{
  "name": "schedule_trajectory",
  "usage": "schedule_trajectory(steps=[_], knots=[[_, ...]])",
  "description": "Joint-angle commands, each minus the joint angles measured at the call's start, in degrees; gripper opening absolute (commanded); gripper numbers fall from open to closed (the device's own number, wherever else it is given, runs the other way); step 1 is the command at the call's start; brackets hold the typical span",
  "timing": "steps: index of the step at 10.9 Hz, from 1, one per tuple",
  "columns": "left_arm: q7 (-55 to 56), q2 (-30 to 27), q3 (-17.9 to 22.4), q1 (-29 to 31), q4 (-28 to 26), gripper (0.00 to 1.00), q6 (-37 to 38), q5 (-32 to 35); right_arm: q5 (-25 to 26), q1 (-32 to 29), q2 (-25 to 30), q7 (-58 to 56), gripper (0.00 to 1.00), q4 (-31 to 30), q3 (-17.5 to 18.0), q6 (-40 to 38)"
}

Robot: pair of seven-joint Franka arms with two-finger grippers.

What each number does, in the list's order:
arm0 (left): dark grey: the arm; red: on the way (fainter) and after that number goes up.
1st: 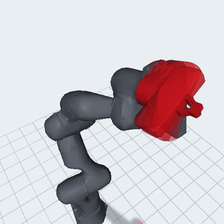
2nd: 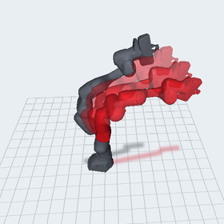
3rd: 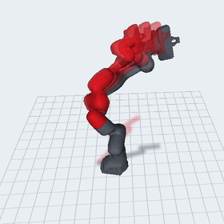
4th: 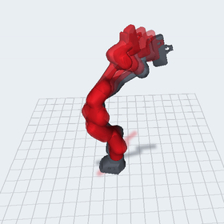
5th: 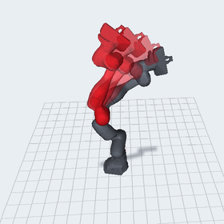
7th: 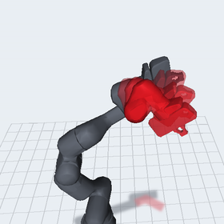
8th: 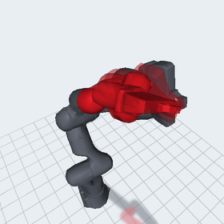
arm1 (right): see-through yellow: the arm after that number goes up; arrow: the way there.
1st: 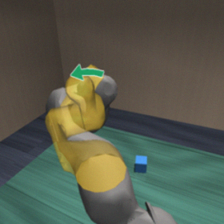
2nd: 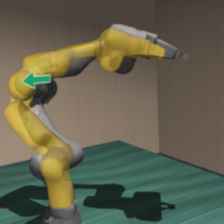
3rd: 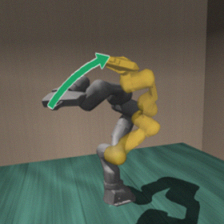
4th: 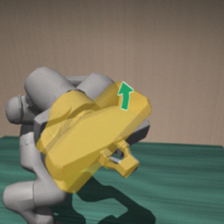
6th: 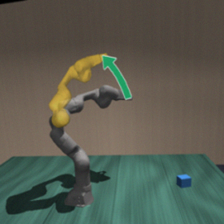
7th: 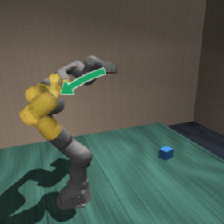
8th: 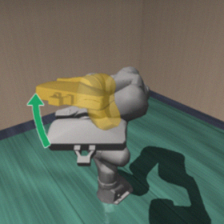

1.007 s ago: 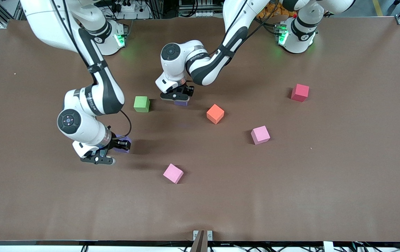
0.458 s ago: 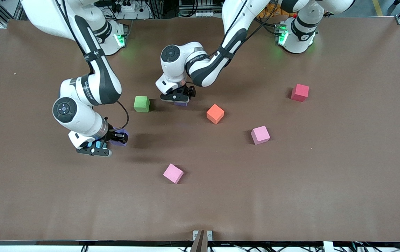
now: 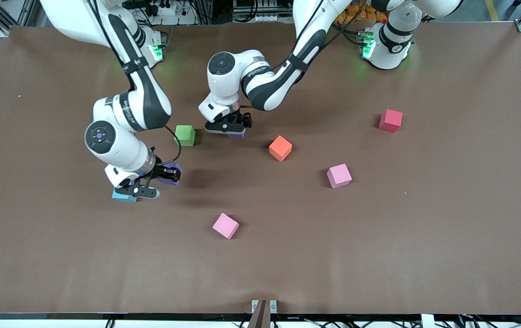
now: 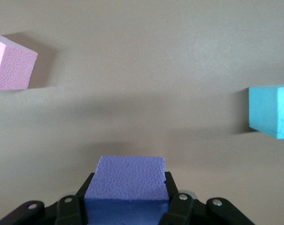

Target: Arrange blocks into number 1

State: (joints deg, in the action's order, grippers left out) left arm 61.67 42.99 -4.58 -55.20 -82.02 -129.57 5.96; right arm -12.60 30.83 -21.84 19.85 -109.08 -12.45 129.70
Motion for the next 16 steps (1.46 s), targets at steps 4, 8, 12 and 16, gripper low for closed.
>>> schedule_trajectory(steps=[4,8,12,16], knots=[[11.9,-6.1,1.5,11.2,-5.0,1.0,8.2,-1.6,-1.2,4.7,-0.2,2.8,0.58,-1.2,-1.0,1.6],[16.5,-8.9,1.4,13.4,-12.6,1.0,6.3,-7.5,-1.3,12.8,-4.6,12.0,0.58,0.0,-1.0,5.3],[22.0,-9.9,1.4,12.4,-15.3,1.0,4.0,-9.0,-1.4,18.7,-7.0,19.4,0.58,-0.9,-0.6,8.2],[27.5,-12.8,1.6,11.1,-23.4,1.0,-5.4,-8.3,-4.6,20.1,-7.5,19.8,0.58,-2.6,1.8,10.2]])
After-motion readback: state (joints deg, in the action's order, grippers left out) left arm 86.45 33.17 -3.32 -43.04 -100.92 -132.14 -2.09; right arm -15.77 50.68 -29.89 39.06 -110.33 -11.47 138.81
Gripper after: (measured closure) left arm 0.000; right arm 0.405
